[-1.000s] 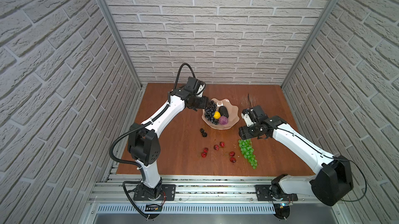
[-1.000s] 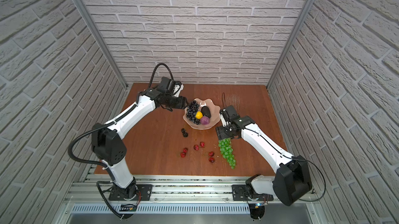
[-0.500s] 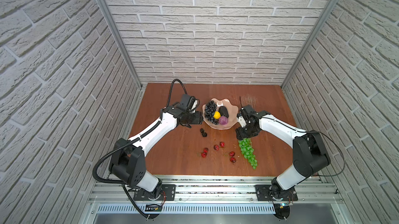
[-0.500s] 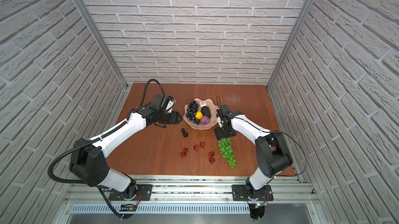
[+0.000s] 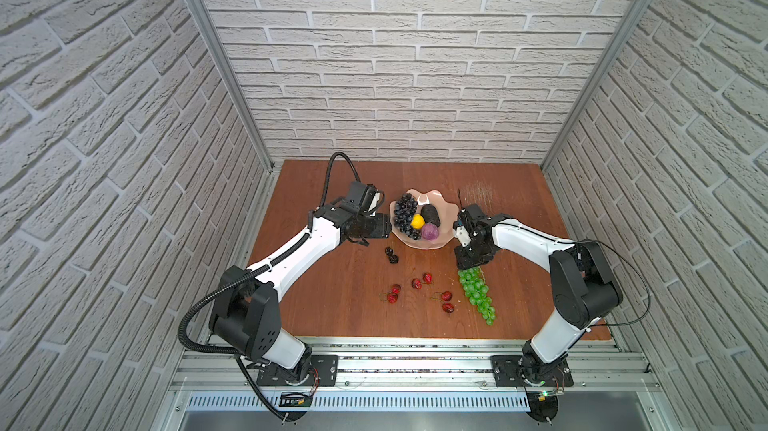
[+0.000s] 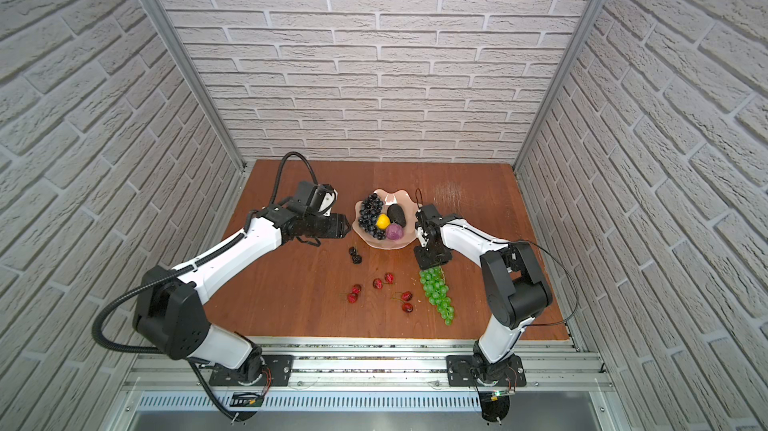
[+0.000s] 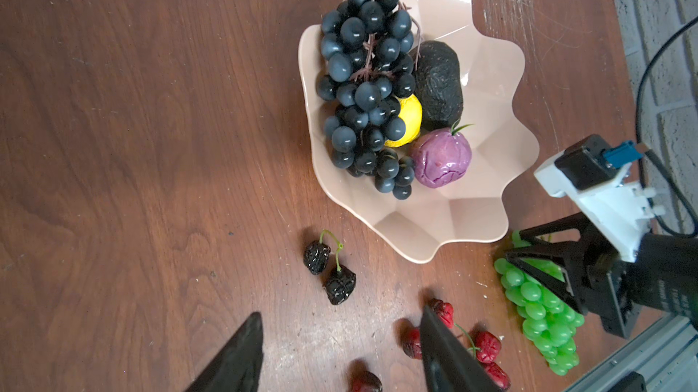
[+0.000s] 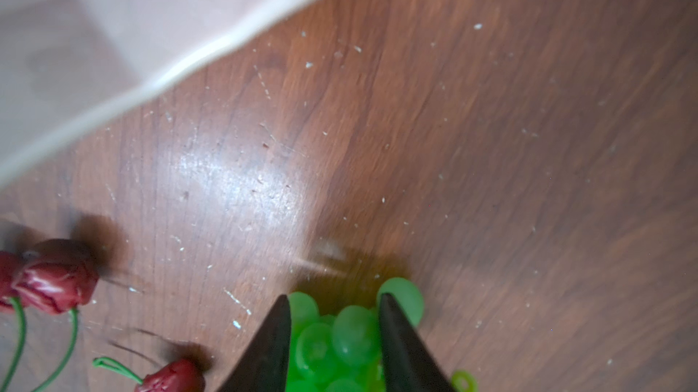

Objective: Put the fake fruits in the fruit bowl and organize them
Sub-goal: 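Lift the green grapes with the right gripper and carry them over the bowl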

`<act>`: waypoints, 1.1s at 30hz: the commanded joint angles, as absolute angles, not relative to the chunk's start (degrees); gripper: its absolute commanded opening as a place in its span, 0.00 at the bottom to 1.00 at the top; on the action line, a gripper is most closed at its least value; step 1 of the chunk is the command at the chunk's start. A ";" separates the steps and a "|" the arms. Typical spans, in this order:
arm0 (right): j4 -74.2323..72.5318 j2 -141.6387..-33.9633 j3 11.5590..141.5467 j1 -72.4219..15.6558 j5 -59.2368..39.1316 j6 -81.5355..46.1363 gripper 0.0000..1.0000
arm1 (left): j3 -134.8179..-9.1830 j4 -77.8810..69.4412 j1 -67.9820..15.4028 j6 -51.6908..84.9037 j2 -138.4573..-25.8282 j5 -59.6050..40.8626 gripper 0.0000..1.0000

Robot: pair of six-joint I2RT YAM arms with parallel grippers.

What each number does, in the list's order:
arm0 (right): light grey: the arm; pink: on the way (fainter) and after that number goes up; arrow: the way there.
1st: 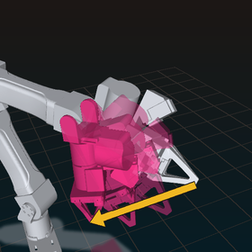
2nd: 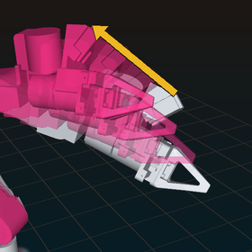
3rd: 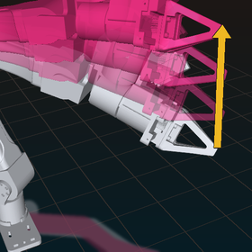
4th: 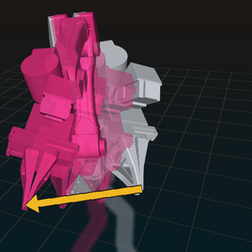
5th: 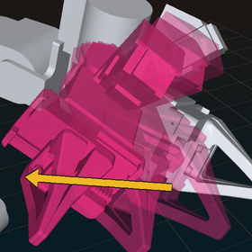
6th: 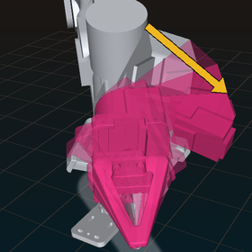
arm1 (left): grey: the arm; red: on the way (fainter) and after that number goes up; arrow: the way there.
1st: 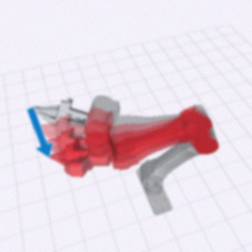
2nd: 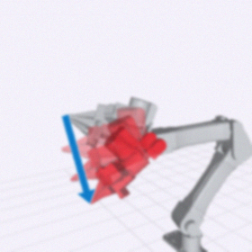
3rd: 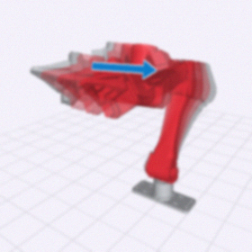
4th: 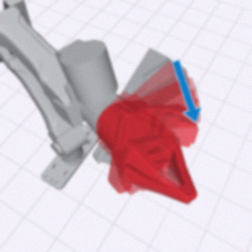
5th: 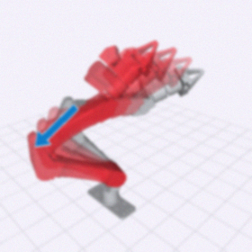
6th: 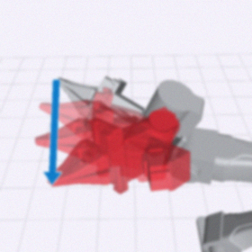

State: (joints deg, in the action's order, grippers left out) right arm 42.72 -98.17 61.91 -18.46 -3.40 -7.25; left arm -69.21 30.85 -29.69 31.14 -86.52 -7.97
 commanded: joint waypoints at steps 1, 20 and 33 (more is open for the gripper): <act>42.10 -98.01 60.82 -18.20 -4.35 -7.72 0.26 | -68.66 29.20 -29.53 31.03 -85.59 -7.56 0.66; 44.95 -82.50 59.84 -18.19 -2.24 -10.94 0.06 | -68.88 30.91 -29.29 30.41 -85.19 -6.42 0.66; 54.55 -76.37 76.99 -18.24 -6.33 -11.20 0.06 | -69.80 32.10 -29.33 30.15 -84.63 -4.88 0.65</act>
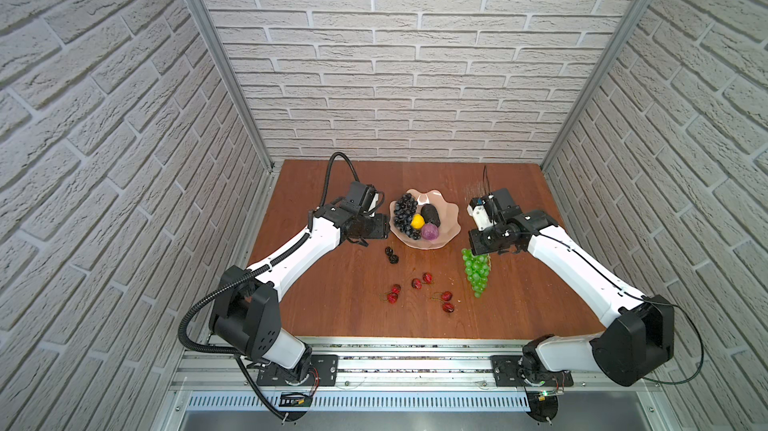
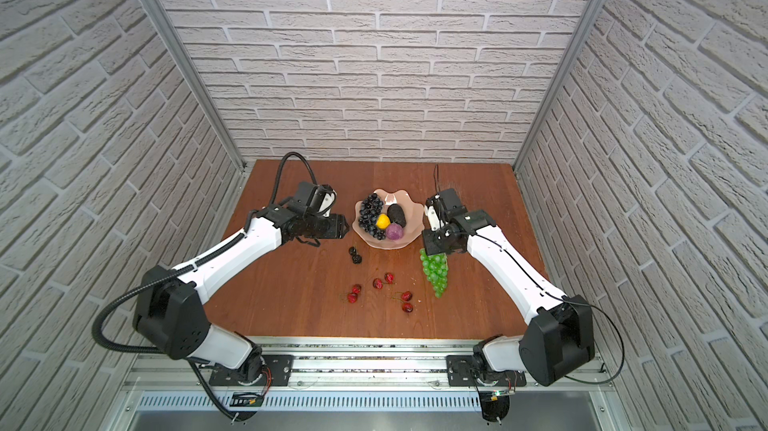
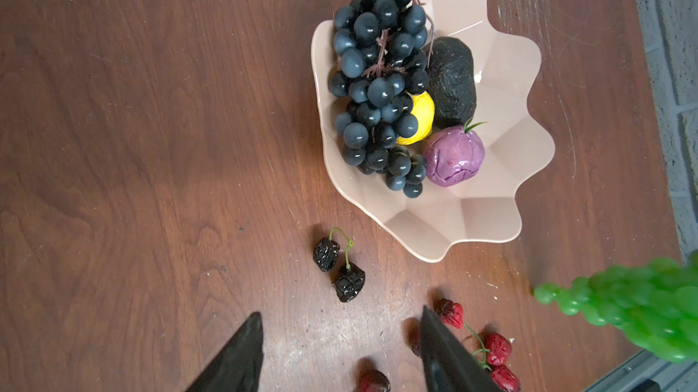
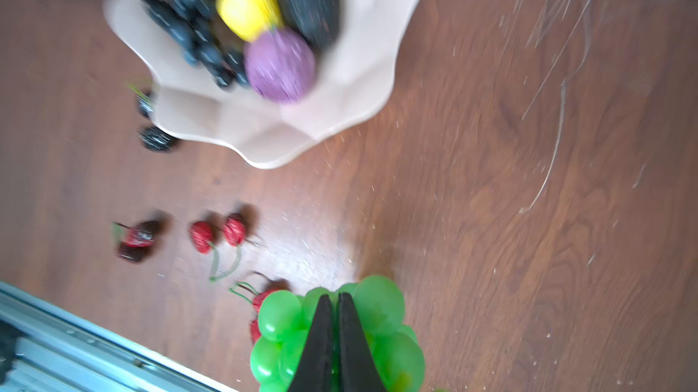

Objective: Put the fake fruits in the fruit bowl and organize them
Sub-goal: 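Lift the green grapes with the right gripper and carry them over the bowl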

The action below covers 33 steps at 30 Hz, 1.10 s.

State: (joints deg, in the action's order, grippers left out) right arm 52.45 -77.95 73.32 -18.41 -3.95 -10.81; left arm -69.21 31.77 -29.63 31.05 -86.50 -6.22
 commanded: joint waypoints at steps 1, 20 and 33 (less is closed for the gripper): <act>54.84 -76.50 78.89 -18.21 -6.92 -11.03 0.06 | -70.00 32.21 -29.20 30.06 -84.73 -4.71 0.65; 44.11 -89.88 96.19 -18.19 -13.82 -9.90 0.06 | -68.91 33.05 -28.56 30.85 -82.76 -3.38 0.65; 38.35 -96.45 93.39 -18.15 -16.63 -10.89 0.06 | -68.32 33.93 -27.26 30.50 -81.02 -2.93 0.66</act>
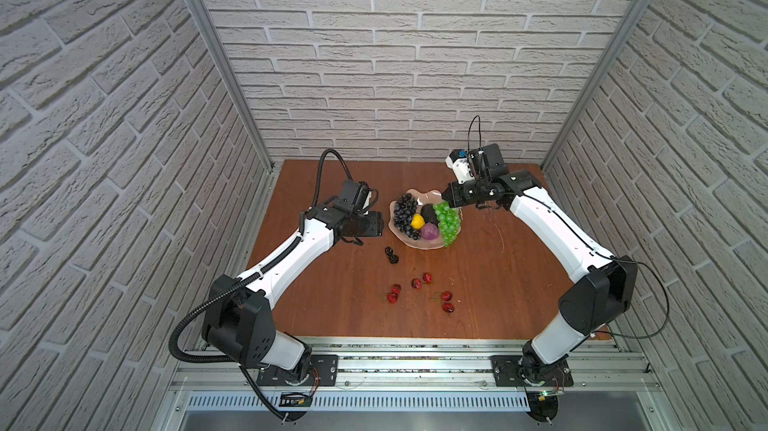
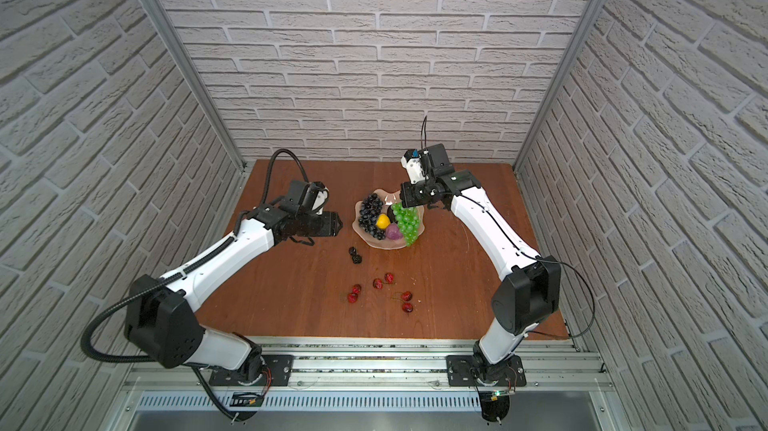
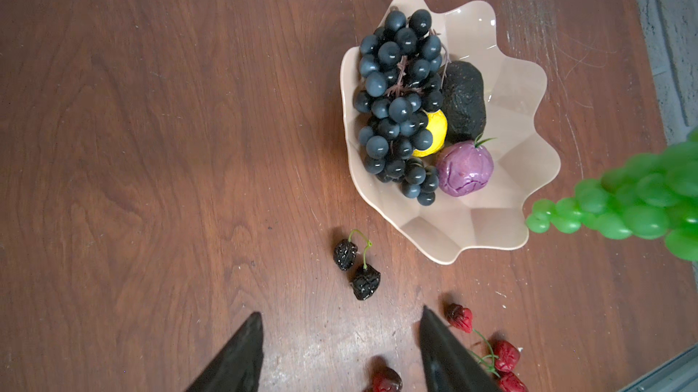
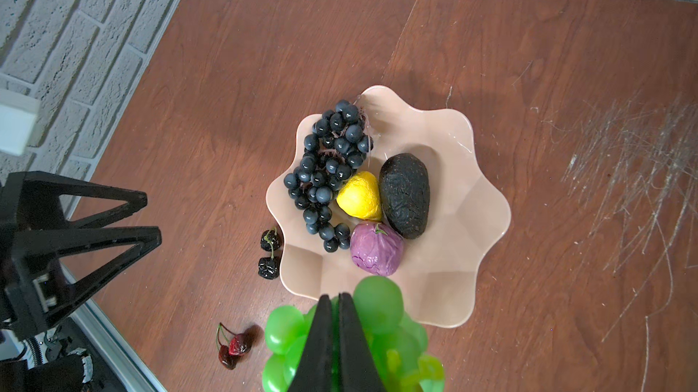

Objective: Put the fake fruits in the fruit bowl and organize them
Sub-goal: 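Lift the green grapes with the right gripper and carry them over the bowl, then lower the green grapes into the bowl beside the avocado and release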

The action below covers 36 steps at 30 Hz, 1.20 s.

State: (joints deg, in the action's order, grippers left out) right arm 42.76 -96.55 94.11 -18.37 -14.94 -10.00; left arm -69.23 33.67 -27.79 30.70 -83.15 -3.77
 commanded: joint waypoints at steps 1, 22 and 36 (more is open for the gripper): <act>38.03 -96.74 93.17 -18.22 -16.71 -10.95 0.06 | -68.28 33.93 -27.25 30.50 -80.87 -2.92 0.66; 38.65 -102.59 93.68 -16.48 -15.62 -11.47 0.06 | -68.35 33.22 -26.89 30.85 -82.25 -3.52 0.65; 37.01 -111.77 99.76 -14.08 -14.99 -9.74 0.06 | -70.03 33.75 -26.89 31.64 -85.36 -3.97 0.65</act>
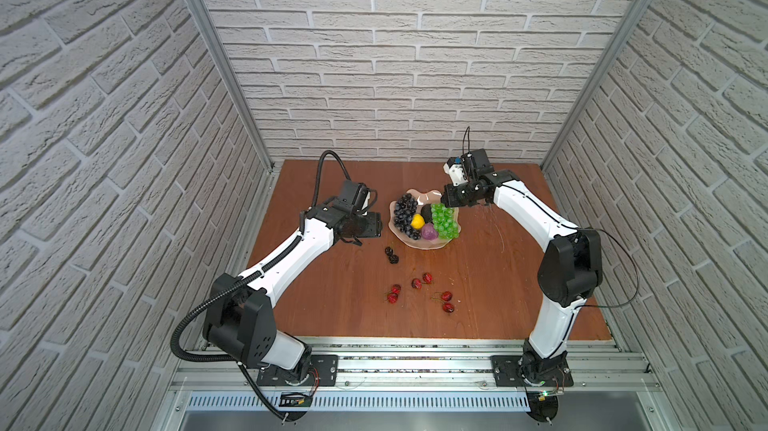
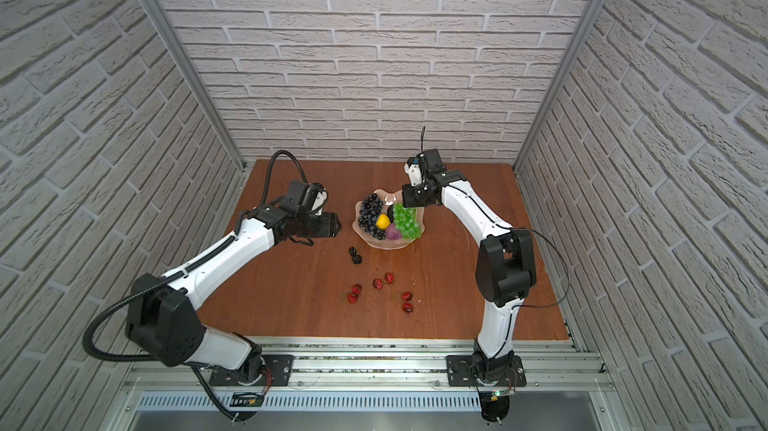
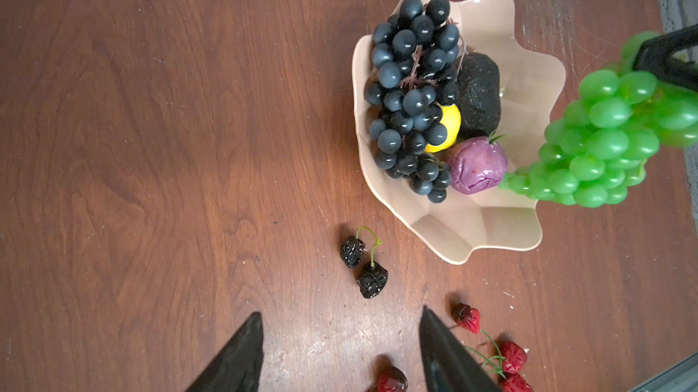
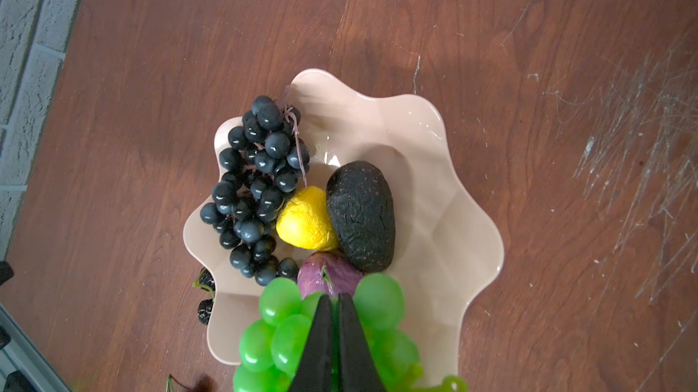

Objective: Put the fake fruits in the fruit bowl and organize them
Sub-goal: 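Lower the green grapes into the bowl beside the avocado and release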

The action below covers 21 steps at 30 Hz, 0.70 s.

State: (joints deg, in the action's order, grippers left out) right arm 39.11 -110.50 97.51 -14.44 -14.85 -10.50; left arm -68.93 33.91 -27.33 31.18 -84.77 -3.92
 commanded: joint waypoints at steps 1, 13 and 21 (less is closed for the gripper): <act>36.82 -112.59 100.49 -13.91 -14.92 -9.76 0.06 | -70.05 33.82 -26.89 31.67 -85.49 -3.96 0.65; 35.13 -120.09 106.72 -12.92 -15.32 -8.49 0.06 | -73.39 35.07 -26.89 31.03 -90.04 -4.00 0.66; 32.96 -121.82 106.95 -12.91 -18.98 -7.84 0.06 | -73.84 35.19 -26.84 30.96 -90.71 -3.96 0.66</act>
State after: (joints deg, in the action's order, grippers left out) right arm 35.57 -121.21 105.23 -13.06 -16.75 -8.60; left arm -72.10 35.05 -27.31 31.31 -90.39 -3.92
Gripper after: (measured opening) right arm 0.069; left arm 0.657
